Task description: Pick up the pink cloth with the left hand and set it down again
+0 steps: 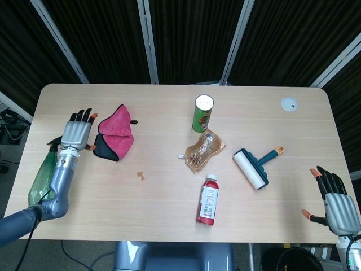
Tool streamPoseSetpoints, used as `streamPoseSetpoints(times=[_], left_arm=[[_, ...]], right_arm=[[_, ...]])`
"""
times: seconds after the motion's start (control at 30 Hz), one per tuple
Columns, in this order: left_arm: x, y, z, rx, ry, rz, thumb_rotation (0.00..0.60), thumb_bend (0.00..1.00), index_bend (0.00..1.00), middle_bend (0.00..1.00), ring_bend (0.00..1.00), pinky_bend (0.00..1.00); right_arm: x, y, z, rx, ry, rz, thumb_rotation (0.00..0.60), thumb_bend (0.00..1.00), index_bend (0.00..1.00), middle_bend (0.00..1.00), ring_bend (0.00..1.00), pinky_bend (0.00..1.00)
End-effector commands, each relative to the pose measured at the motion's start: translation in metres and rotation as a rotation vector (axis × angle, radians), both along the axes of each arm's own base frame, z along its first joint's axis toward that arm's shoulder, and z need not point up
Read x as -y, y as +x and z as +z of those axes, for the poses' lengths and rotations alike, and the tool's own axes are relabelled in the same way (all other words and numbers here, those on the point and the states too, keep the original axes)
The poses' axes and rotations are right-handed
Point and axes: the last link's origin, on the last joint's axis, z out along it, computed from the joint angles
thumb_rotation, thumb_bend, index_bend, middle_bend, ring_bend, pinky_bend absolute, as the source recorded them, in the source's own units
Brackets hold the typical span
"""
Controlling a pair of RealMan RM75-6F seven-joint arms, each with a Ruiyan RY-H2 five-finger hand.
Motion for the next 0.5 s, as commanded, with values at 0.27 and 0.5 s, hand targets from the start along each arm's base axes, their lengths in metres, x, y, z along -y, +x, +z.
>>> streamPoseSetpoints(times=[0.27,0.5], left_arm=[[-0.027,0.016,-0.050,-0.013,-0.046,0.027,0.600,0.07,0.17,0.00,0.00,0.12],[-0.031,0.022,-0.073,-0.033,-0.068,0.028,0.600,0.09,0.18,0.00,0.00,0.10]], right_arm=[[0.001,0.000,0.000,0.024,0.006,-0.002,0.600,0.00,0.05,0.00,0.00,0.00],[0.002,-0.001,0.000,0.044,0.009,-0.012,0.600,0.00,0.07,0.00,0.00,0.00]])
